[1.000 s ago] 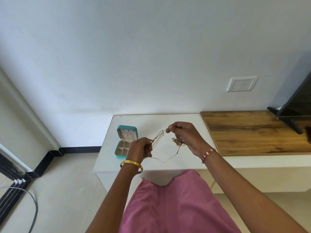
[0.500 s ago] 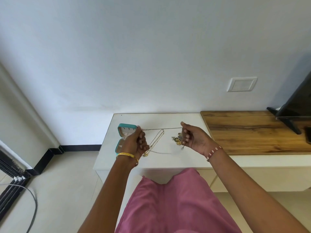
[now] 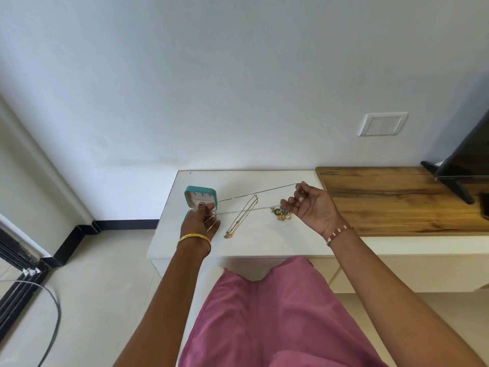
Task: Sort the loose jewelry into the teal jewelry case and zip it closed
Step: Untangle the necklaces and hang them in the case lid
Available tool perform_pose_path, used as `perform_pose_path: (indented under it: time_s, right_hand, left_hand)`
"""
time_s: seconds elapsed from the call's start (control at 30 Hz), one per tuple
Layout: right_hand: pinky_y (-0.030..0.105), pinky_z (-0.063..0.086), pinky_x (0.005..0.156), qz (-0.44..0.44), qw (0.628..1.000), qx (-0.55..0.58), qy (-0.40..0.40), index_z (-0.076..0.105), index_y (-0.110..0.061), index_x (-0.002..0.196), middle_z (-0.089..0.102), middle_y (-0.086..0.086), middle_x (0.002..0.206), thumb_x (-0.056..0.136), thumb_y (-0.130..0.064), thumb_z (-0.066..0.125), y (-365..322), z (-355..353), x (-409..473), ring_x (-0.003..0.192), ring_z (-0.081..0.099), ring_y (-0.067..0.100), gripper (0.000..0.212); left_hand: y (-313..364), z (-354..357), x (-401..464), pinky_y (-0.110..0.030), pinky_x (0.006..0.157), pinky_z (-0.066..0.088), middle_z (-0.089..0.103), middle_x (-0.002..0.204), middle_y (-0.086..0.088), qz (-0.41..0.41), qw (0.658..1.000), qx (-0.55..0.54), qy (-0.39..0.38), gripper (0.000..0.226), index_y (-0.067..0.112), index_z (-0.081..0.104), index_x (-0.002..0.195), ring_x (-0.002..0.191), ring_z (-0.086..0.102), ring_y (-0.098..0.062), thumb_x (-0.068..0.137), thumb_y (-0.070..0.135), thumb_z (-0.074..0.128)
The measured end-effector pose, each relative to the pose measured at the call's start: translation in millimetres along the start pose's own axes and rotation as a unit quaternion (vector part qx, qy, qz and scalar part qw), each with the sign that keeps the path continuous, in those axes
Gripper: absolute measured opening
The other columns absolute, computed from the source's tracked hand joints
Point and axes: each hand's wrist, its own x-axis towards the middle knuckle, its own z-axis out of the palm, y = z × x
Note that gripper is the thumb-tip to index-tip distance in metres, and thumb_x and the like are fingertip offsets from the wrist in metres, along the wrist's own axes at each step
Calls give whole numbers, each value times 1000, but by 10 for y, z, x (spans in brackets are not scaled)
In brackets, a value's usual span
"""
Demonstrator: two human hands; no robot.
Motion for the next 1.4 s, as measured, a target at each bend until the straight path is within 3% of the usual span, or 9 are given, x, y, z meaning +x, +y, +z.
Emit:
perform_pose_path:
  time_s: [0.13, 0.23, 0.3, 0.57, 0.73, 0.87, 1.03, 1.17, 1.4]
  right_hand:
    - [23, 53, 53, -25, 999, -26, 19, 56, -8, 81, 51, -1, 48, 94, -6, 39, -39, 22, 90, 46, 52, 11, 22]
    - [22, 51, 50, -17, 992, -116, 48, 60, -6, 84, 55, 2, 56, 95, -3, 41, -81, 29, 176, 45, 53, 10, 22]
    - [24, 54, 52, -7, 977, -206, 62, 62, -5, 84, 53, 6, 64, 94, -1, 44, -120, 17, 234, 45, 54, 10, 21]
    - [25, 57, 58, -7, 943, -321, 84, 62, -5, 79, 60, 10, 71, 88, 1, 55, -239, -17, 431, 55, 59, 14, 14]
    - [21, 55, 51, -24, 946, -297, 128, 61, -3, 74, 65, 1, 50, 86, 4, 57, -140, -62, 609, 46, 60, 11, 15]
    - [22, 56, 53, -40, 951, -266, 152, 60, -1, 70, 61, 9, 59, 83, 9, 58, -12, -156, 809, 54, 60, 14, 16]
    - [23, 57, 57, -40, 949, -267, 165, 59, 0, 68, 57, 12, 67, 80, 13, 59, 114, -276, 1098, 57, 59, 15, 18]
    - [22, 58, 60, -30, 944, -278, 175, 59, 0, 67, 57, 13, 68, 80, 15, 58, 201, -372, 1355, 55, 60, 14, 20]
    - [20, 57, 60, -11, 926, -318, 204, 61, 2, 72, 58, 12, 69, 79, 17, 58, 332, -587, 1803, 57, 62, 15, 17]
  left_hand:
    - [-111, -18, 14, -19, 48, 51, 68, 59, 2, 18, 1000, 14, 6, 31, 1, 52, 120, 61, 53, -15, 92, 15, 54]
    - [-189, -27, -22, -16, 43, 50, 64, 47, 6, 35, 998, 48, 31, 10, 6, 59, 94, 40, 52, -5, 92, 13, 53]
    - [-239, -54, -21, -16, 43, 49, 62, 50, 1, 38, 995, 73, 49, 13, 6, 58, 79, 35, 49, -3, 91, 9, 53]
    - [-505, -120, 71, -16, 48, 54, 57, 68, -10, 20, 991, 117, 54, 20, -8, 61, 104, 46, 56, -11, 89, 2, 55]
    - [-666, -127, 151, -17, 47, 54, 57, 69, -12, -4, 991, 123, 58, 23, -12, 58, 107, 38, 58, -7, 88, 0, 55]
    - [-840, -153, 248, -15, 49, 54, 63, 79, -14, -23, 987, 142, 73, 23, -7, 61, 107, 53, 63, -13, 87, 4, 58]
    - [-1050, -173, 407, -17, 53, 55, 63, 71, -10, -48, 984, 141, 95, 16, -4, 63, 99, 46, 63, -7, 85, 3, 60]
    - [-1155, -164, 604, -25, 67, 57, 64, 72, -9, -56, 981, 150, 112, 16, -5, 64, 98, 65, 63, -18, 85, 3, 61]
    - [-1304, -60, 893, -19, 58, 57, 62, 68, -10, -46, 974, 159, 152, 6, 1, 64, 89, 63, 62, -20, 83, 0, 62]
